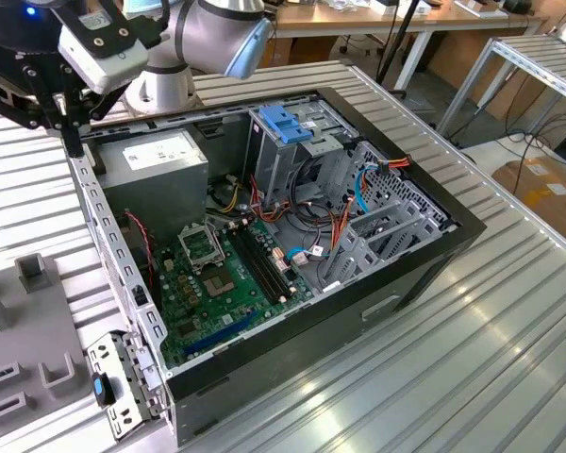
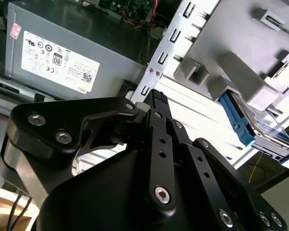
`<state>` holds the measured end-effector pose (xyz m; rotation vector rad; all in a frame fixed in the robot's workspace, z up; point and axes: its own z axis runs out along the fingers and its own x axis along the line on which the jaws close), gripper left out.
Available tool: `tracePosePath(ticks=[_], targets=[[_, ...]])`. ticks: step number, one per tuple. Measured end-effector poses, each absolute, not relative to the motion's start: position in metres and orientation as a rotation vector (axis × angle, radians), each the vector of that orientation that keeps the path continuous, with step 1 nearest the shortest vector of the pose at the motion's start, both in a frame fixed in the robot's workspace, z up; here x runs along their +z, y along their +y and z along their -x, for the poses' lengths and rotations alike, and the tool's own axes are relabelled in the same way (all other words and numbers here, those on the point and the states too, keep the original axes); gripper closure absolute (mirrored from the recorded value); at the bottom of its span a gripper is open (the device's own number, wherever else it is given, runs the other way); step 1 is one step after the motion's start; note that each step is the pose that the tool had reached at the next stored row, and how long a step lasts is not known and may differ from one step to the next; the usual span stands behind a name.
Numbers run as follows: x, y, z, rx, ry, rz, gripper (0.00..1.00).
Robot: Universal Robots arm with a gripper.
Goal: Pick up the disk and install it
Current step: 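Reach for the disk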
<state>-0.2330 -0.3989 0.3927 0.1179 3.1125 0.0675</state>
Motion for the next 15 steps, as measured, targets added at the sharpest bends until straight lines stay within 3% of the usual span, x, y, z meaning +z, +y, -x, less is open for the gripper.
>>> tracePosePath(ticks=[15], targets=[[0.391,-0.394,0.328,0.068,3.112,-0.118,0.89]])
